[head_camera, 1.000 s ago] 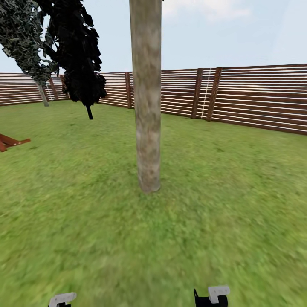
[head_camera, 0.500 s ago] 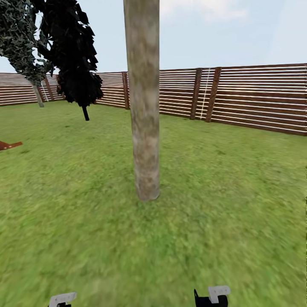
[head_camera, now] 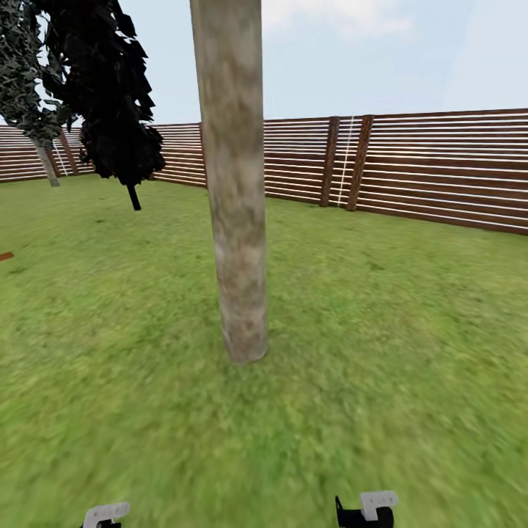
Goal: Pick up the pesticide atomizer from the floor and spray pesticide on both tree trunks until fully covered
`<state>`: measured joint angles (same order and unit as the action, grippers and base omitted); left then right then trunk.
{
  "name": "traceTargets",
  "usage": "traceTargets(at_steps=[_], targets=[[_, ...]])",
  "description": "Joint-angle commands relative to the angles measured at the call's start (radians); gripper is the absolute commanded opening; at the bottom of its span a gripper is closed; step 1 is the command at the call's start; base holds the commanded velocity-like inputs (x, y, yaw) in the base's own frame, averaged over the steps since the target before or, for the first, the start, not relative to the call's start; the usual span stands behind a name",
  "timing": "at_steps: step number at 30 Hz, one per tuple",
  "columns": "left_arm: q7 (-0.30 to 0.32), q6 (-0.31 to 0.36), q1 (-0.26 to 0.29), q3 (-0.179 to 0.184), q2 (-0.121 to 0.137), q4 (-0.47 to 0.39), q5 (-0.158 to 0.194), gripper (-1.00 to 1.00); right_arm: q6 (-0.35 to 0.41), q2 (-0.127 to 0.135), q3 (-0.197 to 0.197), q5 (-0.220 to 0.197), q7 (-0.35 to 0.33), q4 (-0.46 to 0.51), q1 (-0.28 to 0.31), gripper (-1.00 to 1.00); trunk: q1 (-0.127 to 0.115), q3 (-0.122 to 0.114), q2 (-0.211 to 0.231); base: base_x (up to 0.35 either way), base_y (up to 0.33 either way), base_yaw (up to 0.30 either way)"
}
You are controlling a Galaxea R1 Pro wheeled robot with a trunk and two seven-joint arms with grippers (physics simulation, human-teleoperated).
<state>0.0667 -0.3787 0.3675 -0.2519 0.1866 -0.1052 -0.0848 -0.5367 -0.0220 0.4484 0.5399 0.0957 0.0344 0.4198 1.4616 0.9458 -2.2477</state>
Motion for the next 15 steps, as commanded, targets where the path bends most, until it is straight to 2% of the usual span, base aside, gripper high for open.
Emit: traceTargets(at_steps=[1, 7, 10, 11, 12, 13, 14, 15], targets=[[0.004, -0.003, 0.001, -0.009, 0.000, 0.001, -0.009, -1.00, -0.002, 0.000, 0.004, 0.010, 0.008, 0.000, 0.001, 1.00, 0.000, 0.001, 0.000, 0.338, -0.031, 0.000], [0.004, -0.003, 0.001, -0.009, -0.002, -0.001, -0.008, -1.00, -0.002, 0.003, 0.004, 0.010, 0.009, 0.004, 0.001, 1.00, 0.000, 0.001, 0.000, 0.291, -0.112, 0.000], [0.005, -0.004, 0.002, -0.004, -0.008, -0.003, -0.010, -1.00, -0.002, 0.009, 0.004, 0.013, 0.006, 0.011, 0.001, 1.00, 0.000, 0.001, 0.000, 0.108, -0.043, 0.000], [0.008, -0.003, 0.003, 0.003, -0.010, -0.006, -0.018, -1.00, -0.001, 0.015, 0.002, 0.016, 0.003, 0.050, 0.001, 1.00, 0.000, 0.001, 0.000, 0.014, -0.006, 0.000], [0.019, -0.002, 0.005, 0.009, -0.004, -0.009, -0.027, -1.00, 0.000, 0.016, -0.015, 0.017, -0.001, 0.135, 0.002, 1.00, 0.000, 0.001, 0.000, 0.004, -0.001, 0.000], [0.046, -0.001, 0.011, 0.033, 0.001, -0.013, -0.053, -1.00, 0.002, 0.014, -0.072, 0.021, -0.017, 0.199, 0.002, 1.00, 0.000, 0.001, 0.000, 0.002, -0.001, 0.000], [0.170, 0.007, 0.036, 0.086, 0.012, -0.067, -0.142, -1.00, 0.004, 0.012, -0.219, 0.043, -0.152, 0.269, 0.005, 1.00, 0.000, 0.001, 0.000, 0.000, 0.000, 0.000], [0.265, 0.012, 0.051, 0.100, 0.020, -0.099, -0.194, -1.00, 0.006, 0.012, -0.260, 0.047, -0.246, 0.284, 0.018, 1.00, 0.000, 0.001, 0.000, 0.000, 0.000, 0.000]])
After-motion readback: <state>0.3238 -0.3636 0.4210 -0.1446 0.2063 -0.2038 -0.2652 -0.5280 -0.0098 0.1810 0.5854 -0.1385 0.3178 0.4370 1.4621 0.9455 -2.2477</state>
